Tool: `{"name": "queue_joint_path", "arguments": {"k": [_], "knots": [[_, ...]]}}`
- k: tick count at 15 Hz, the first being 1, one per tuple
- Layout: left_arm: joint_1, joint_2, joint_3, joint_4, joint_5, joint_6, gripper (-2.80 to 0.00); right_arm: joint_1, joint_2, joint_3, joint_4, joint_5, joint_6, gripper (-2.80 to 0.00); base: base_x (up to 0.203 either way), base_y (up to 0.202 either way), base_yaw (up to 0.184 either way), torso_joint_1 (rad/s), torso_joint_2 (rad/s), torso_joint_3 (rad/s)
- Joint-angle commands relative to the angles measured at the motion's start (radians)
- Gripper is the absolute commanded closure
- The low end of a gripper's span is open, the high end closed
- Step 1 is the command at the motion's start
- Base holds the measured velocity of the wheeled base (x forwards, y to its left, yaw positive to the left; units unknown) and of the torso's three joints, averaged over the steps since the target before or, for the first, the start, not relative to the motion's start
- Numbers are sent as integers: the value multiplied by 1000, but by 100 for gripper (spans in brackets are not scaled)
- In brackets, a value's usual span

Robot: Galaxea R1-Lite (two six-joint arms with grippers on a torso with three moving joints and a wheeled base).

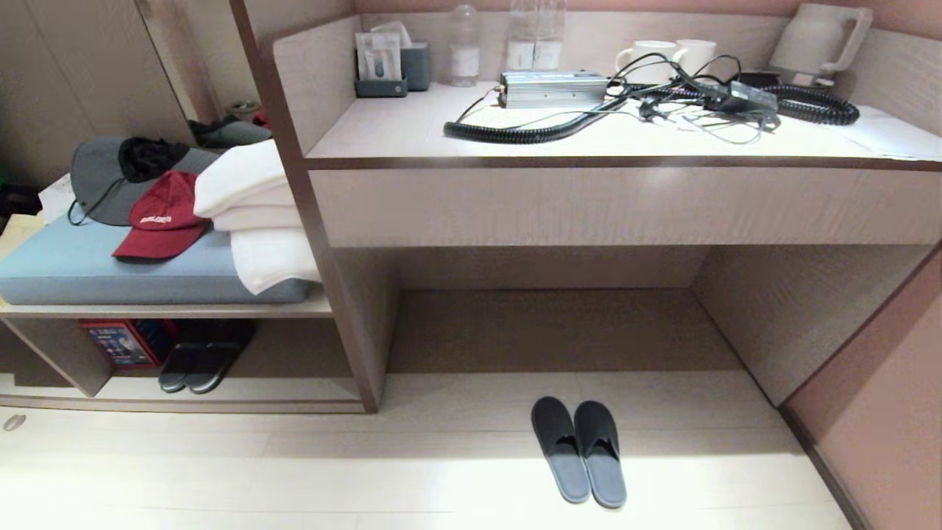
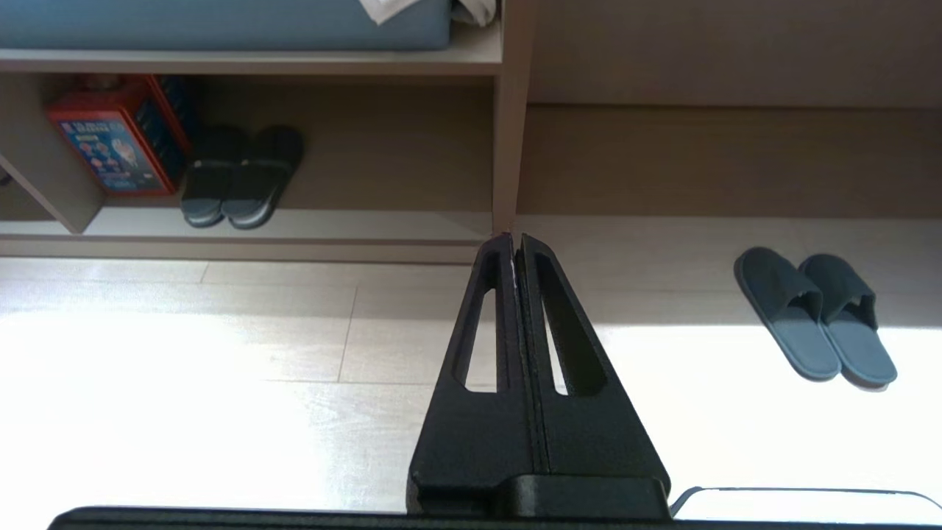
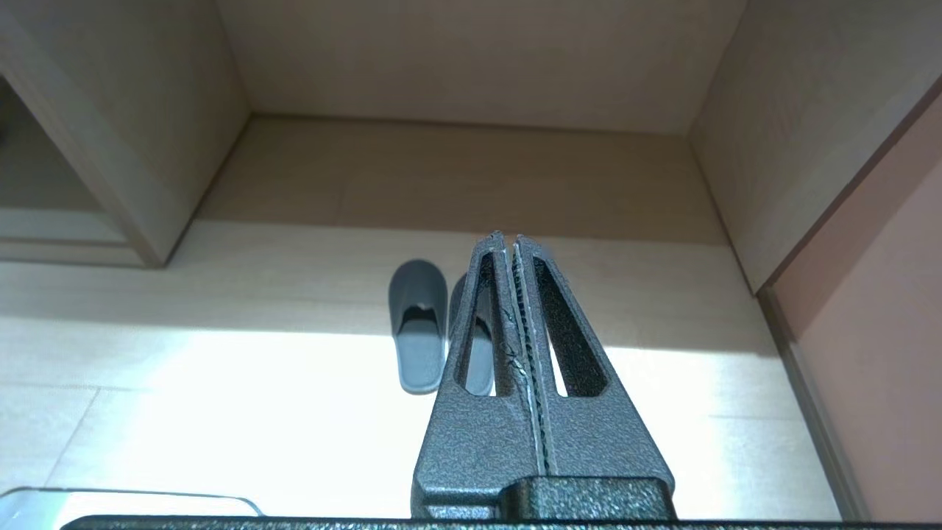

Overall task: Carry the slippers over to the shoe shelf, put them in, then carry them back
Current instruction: Pick up the slippers on the floor

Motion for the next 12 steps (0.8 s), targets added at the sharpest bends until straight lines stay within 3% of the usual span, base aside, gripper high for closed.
{"name": "queue_joint_path", "arguments": {"k": [1, 12], "knots": [[0, 0, 2, 0, 0, -1, 0, -1, 1, 1, 0, -1, -1, 0, 0, 0, 0, 2, -2, -193], [1, 1, 2, 0, 0, -1, 0, -1, 0, 1, 0, 0, -1, 0, 0, 0, 0, 2, 1, -197]]}}
